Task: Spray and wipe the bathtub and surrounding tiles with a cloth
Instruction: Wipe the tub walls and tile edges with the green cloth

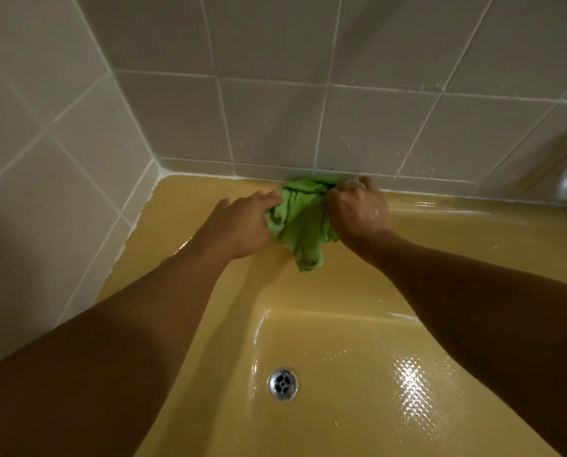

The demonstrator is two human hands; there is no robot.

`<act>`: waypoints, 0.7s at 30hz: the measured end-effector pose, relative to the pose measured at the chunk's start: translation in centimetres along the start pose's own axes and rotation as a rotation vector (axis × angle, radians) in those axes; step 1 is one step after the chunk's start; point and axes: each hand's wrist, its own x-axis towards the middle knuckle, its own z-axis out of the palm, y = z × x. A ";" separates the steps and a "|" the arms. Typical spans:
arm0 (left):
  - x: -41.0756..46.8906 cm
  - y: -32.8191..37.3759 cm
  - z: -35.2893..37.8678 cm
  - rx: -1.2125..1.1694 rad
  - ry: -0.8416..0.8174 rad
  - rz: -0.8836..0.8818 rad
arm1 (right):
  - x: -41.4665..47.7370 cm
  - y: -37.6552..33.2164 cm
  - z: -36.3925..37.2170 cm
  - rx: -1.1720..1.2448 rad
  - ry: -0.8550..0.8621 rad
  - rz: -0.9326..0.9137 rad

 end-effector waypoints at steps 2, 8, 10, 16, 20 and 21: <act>-2.2 -1.3 0.0 0.128 -0.051 -0.044 | -0.6 0.9 0.3 -0.027 0.020 0.027; -4.2 -1.6 -3.3 0.081 -0.157 -0.302 | -0.7 -2.6 1.3 0.045 -0.078 0.125; -4.8 -2.1 -3.8 0.060 -0.186 -0.370 | -1.1 -4.3 1.7 0.048 -0.154 0.178; -10.0 -2.6 -2.9 0.018 -0.057 -0.698 | -0.6 -7.5 2.3 0.059 -0.122 0.025; -11.9 -1.2 -1.9 0.055 0.011 -0.749 | 1.6 -9.1 2.2 0.109 -0.131 -0.162; -12.1 -1.1 -1.4 0.065 0.007 -0.748 | 2.0 -9.2 2.2 0.121 -0.138 -0.184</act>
